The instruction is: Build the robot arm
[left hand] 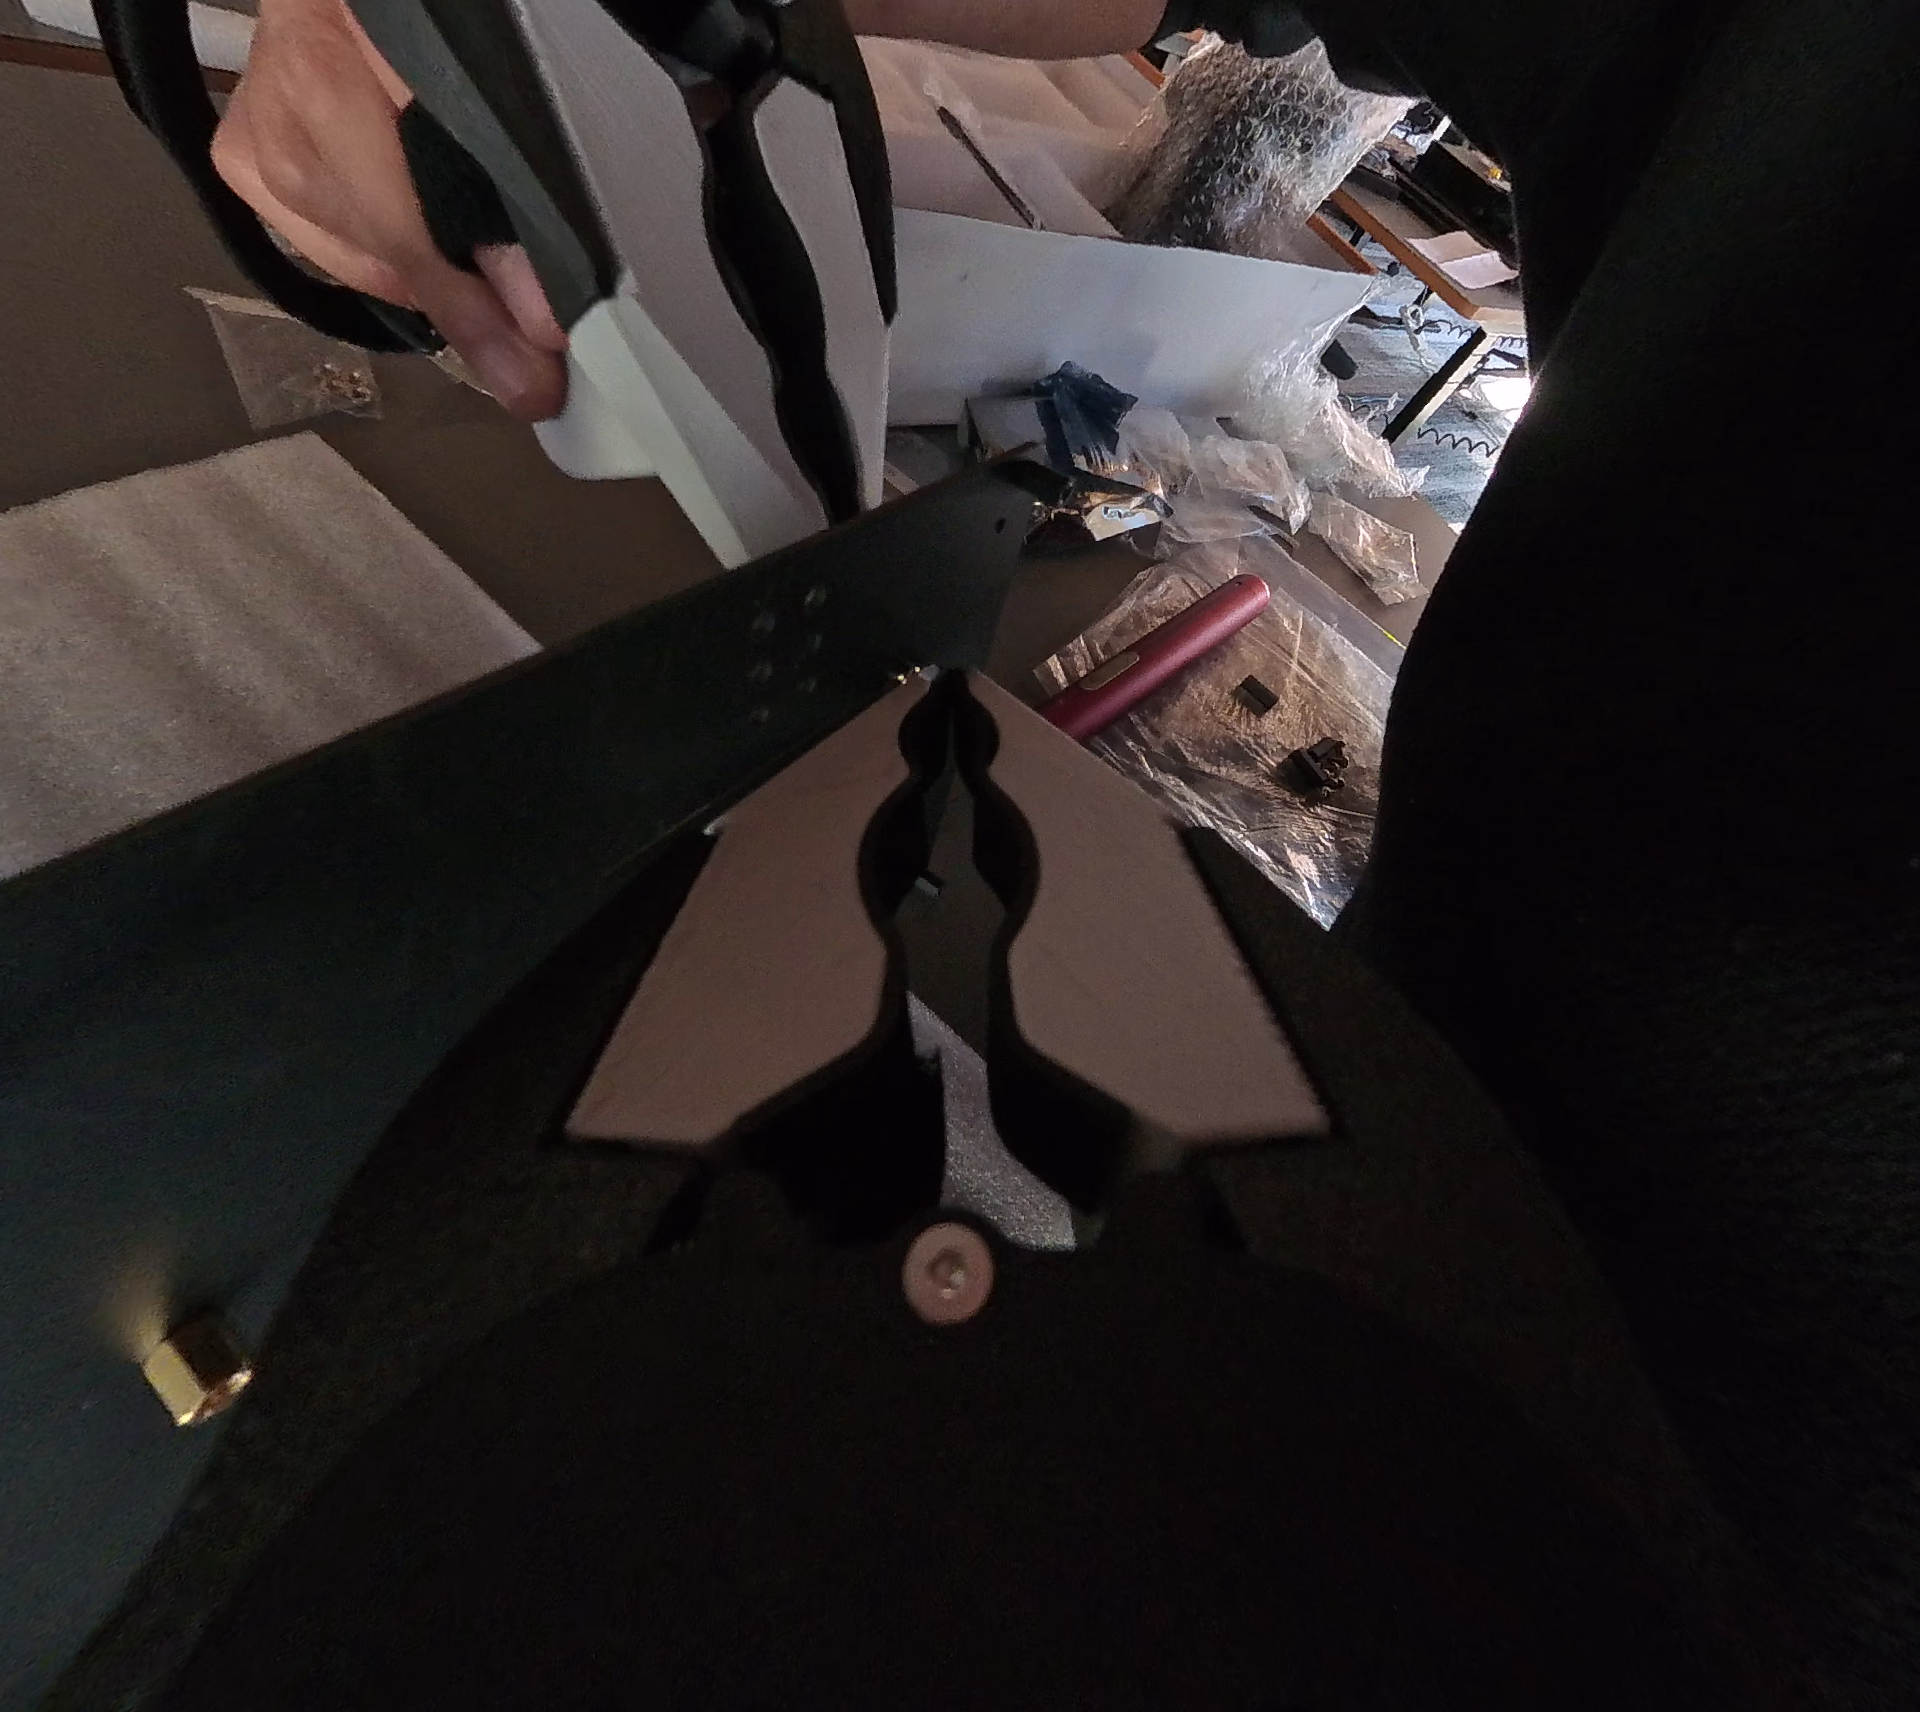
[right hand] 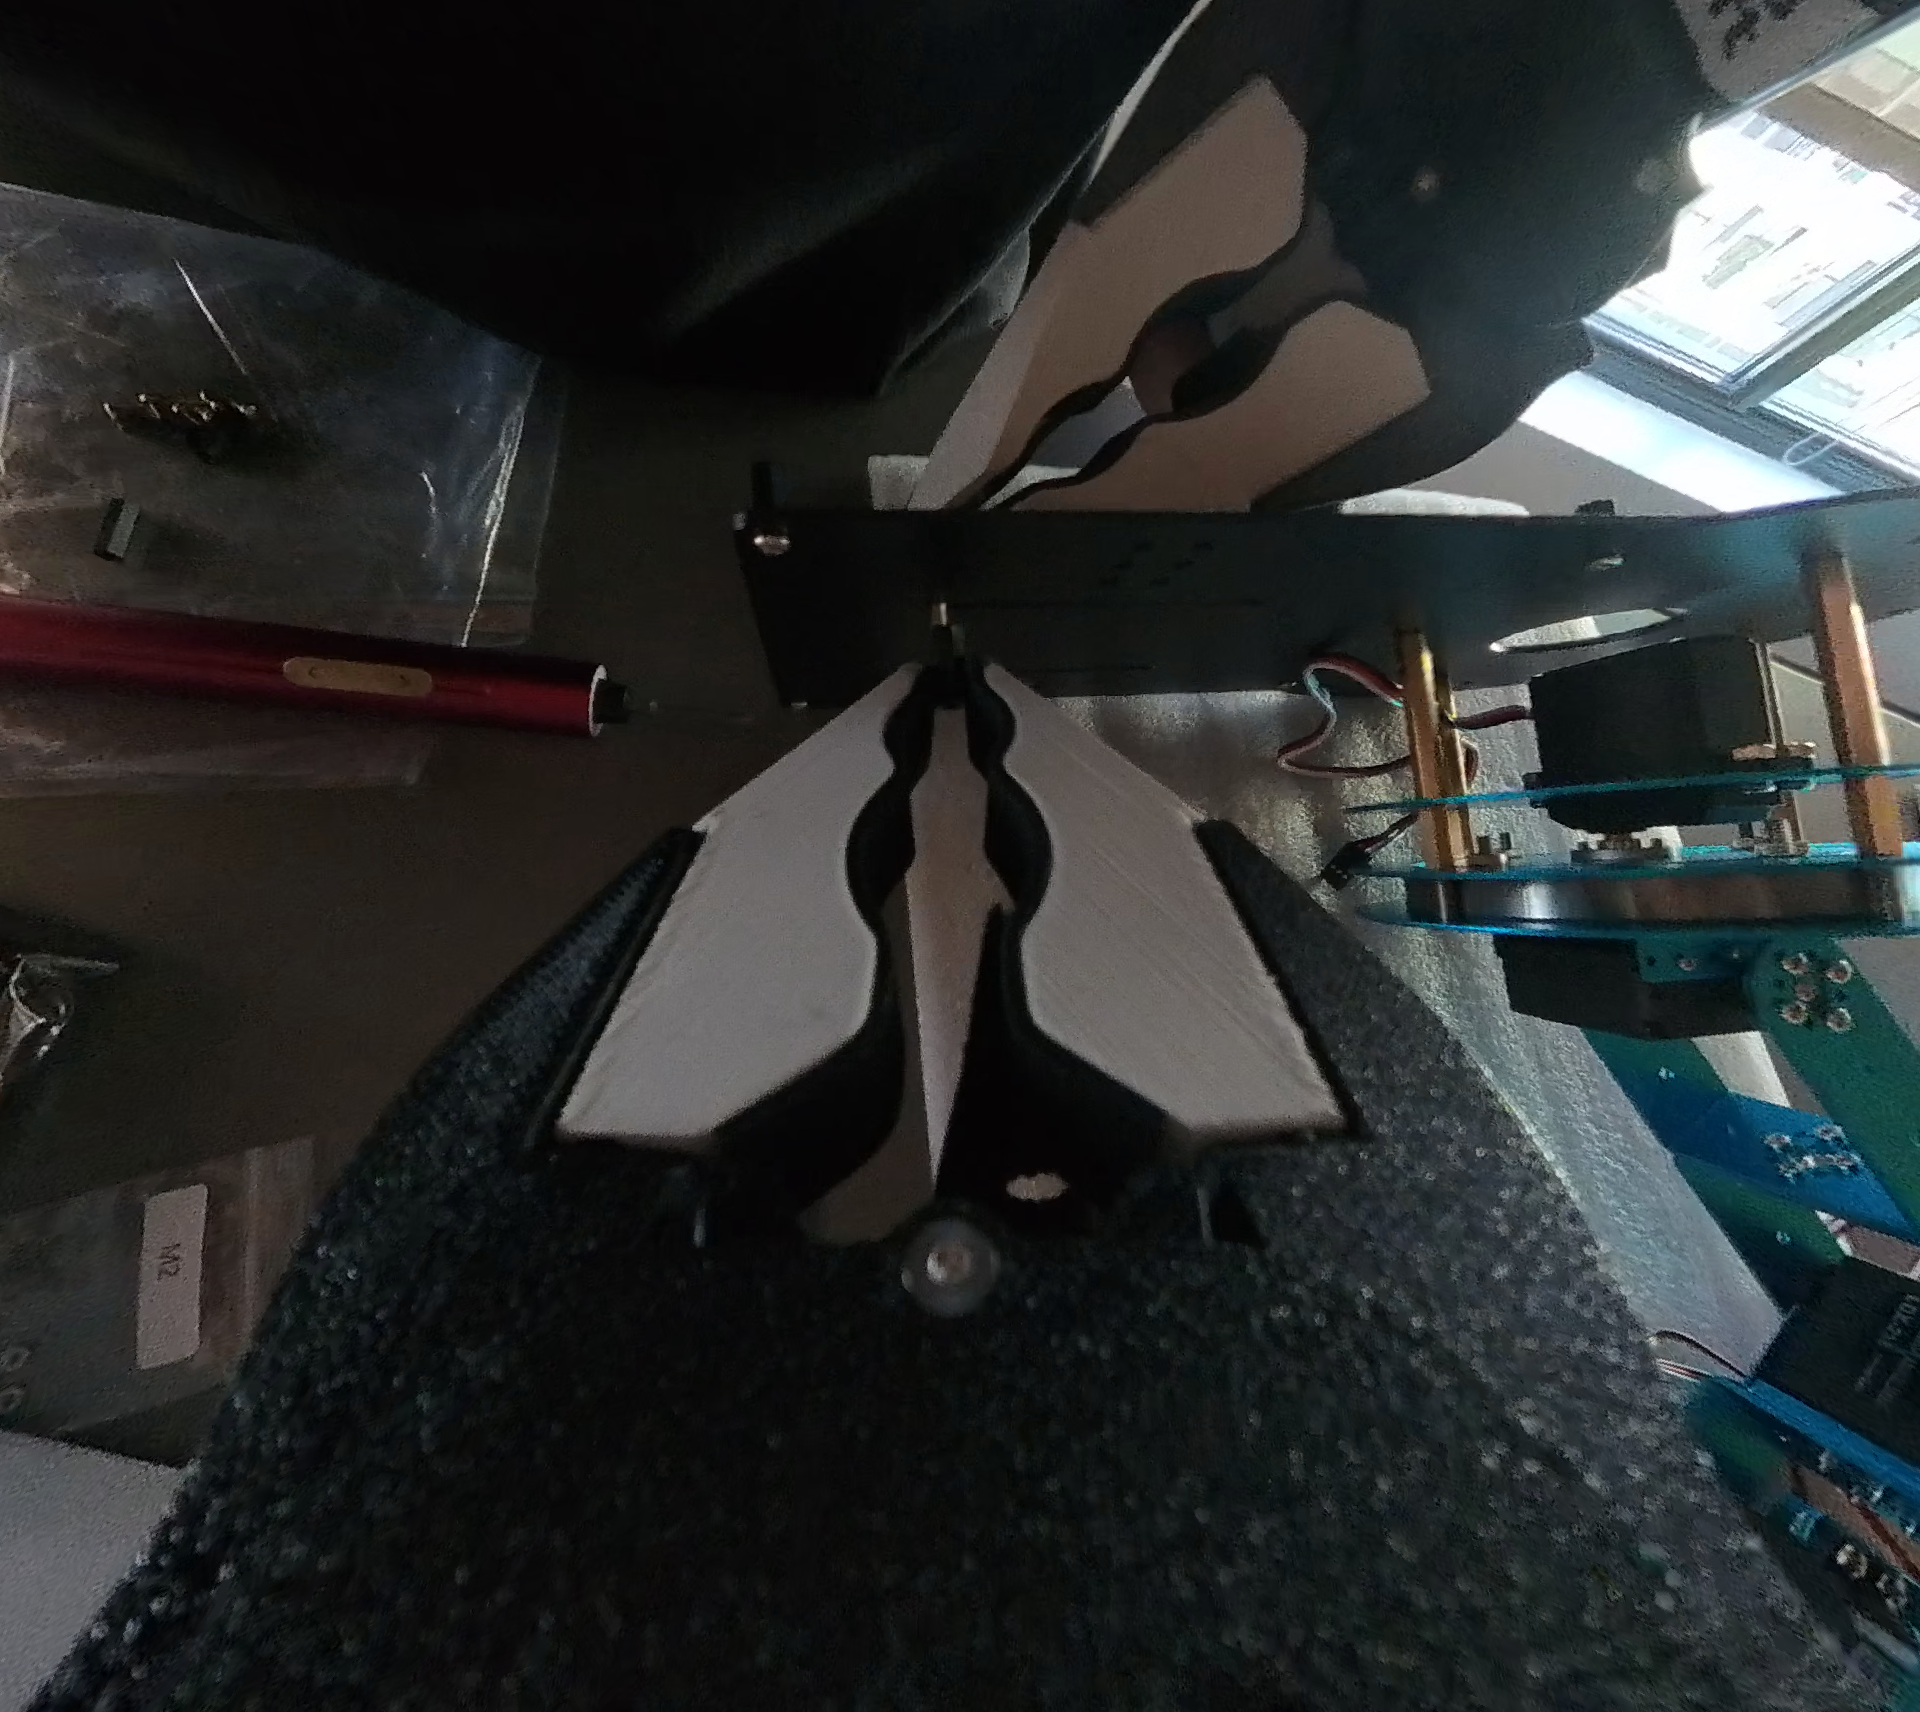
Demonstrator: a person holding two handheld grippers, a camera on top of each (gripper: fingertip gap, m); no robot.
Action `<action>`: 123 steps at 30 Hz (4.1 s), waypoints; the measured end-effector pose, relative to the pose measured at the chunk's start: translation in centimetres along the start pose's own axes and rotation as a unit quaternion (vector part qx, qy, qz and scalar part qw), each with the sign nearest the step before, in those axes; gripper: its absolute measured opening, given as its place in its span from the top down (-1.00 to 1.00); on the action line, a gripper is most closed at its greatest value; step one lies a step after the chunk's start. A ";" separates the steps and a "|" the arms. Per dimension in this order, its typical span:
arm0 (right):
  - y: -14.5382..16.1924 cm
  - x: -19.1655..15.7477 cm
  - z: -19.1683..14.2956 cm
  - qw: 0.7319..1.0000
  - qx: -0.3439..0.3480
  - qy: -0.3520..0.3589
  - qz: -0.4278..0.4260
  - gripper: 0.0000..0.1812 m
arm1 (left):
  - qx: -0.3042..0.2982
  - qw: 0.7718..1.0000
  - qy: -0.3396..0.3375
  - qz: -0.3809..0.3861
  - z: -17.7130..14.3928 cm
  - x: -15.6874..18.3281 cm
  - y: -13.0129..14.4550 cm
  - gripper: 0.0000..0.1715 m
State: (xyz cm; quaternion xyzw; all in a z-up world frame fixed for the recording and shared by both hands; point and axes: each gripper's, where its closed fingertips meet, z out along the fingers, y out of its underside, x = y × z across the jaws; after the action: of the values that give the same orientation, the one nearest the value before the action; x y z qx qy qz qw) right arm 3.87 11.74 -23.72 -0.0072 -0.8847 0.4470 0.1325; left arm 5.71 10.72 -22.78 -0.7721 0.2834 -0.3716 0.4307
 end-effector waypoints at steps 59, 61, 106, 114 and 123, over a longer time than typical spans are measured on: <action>0.4 -1.3 -1.5 0.994 -0.067 0.004 0.082 0.63 | -0.012 1.000 0.002 0.015 0.2 -0.1 0.0 1.00; 0.2 -0.9 -1.4 0.995 -0.081 0.031 0.050 0.61 | -0.012 1.000 0.002 0.015 0.2 -0.1 0.0 1.00; 1.5 -2.4 1.9 0.982 -0.159 -0.101 0.024 0.62 | -0.020 0.999 -0.001 0.028 0.3 -0.1 -0.1 1.00; 1.3 -1.6 0.1 0.981 -0.169 -0.092 0.028 0.71 | -0.022 0.999 -0.002 0.032 0.2 -0.2 0.0 1.00; 1.9 -0.9 -0.6 0.980 -0.184 -0.070 0.021 0.71 | -0.024 0.999 -0.004 0.034 0.2 -0.1 0.0 1.00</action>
State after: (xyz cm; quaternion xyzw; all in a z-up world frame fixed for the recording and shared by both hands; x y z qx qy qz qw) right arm 4.64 13.20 -25.08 -0.0187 -0.9587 0.2782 0.0571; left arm 5.83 10.95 -22.89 -0.7734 0.3164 -0.3473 0.4254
